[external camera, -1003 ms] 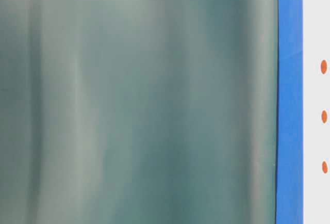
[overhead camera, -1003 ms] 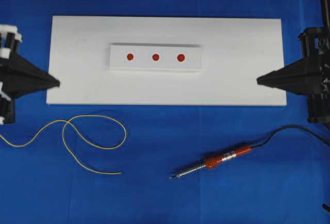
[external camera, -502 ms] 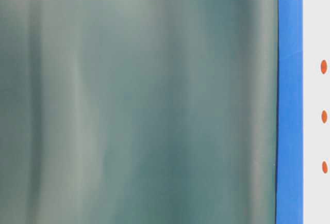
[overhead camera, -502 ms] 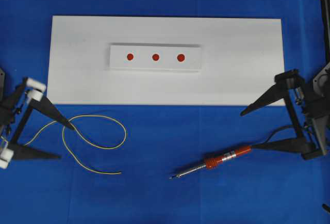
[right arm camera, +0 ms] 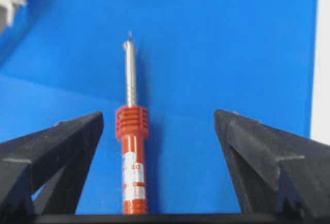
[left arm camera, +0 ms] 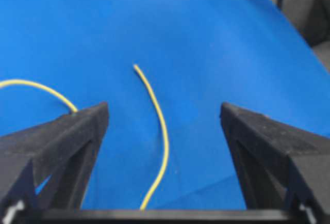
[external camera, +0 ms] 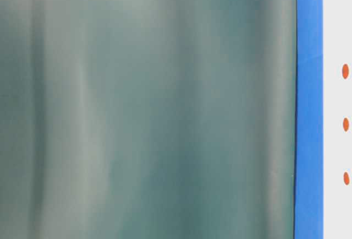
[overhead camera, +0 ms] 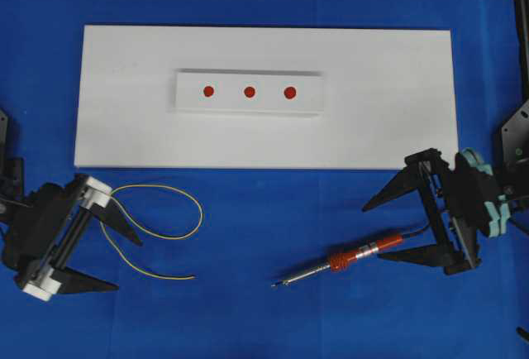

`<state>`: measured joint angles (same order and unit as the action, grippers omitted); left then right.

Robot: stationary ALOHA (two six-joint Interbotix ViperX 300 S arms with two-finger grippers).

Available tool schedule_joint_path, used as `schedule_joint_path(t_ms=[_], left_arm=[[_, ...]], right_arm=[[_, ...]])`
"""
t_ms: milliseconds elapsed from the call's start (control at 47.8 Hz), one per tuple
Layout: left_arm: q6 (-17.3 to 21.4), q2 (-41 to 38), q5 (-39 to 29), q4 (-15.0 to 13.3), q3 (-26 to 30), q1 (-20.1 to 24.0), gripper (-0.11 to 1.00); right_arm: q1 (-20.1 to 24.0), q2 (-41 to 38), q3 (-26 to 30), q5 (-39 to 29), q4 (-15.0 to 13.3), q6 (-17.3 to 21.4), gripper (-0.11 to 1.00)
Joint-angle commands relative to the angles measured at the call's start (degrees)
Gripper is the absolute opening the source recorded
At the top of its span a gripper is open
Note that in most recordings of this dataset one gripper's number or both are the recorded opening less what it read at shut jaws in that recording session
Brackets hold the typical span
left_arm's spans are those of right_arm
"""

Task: Touch the tip of the soldering iron to the tip of the solder at the mark.
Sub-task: 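Lower the left gripper to the yellow solder and the right to the red iron, then close the left gripper on the solder and right gripper on the iron handle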

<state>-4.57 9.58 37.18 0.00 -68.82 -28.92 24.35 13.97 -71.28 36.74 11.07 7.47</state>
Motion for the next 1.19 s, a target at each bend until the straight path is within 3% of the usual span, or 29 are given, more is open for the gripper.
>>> schedule_joint_path(t_ms=[0, 293, 585, 773, 1003, 1087, 1171], left_arm=[[-0.3, -4.0, 4.1, -0.1, 1.1, -0.7, 0.83], [-2.0, -13.7, 8.3, -0.2, 3.3, -2.7, 0.82], [-2.2, -17.0, 8.3, -0.7, 3.4, -2.4, 0.74], [-1.7, -17.1, 8.3, -0.7, 3.2, -2.2, 0.55], [-1.1, -17.0, 7.3, -0.7, 3.1, -1.7, 0.15], [-1.1, -16.9, 6.6, -0.7, 3.3, -1.3, 0.03], [-1.1, -16.9, 6.0, -0.7, 3.6, -0.9, 0.03]], right_arm=[[1.8, -4.0, 0.8, 4.1, 2.2, -0.2, 0.9], [5.9, -18.9, 5.1, 9.8, 9.4, -0.2, 0.89], [7.4, -24.6, 6.3, 11.8, 11.2, 0.3, 0.82], [7.5, -24.7, 6.0, 11.8, 10.9, -0.2, 0.6], [7.4, -25.1, 5.7, 11.8, 10.5, -0.4, 0.09], [7.5, -25.1, 6.0, 11.8, 10.5, -0.4, 0.07], [7.5, -25.1, 6.2, 11.8, 10.5, -0.4, 0.07]])
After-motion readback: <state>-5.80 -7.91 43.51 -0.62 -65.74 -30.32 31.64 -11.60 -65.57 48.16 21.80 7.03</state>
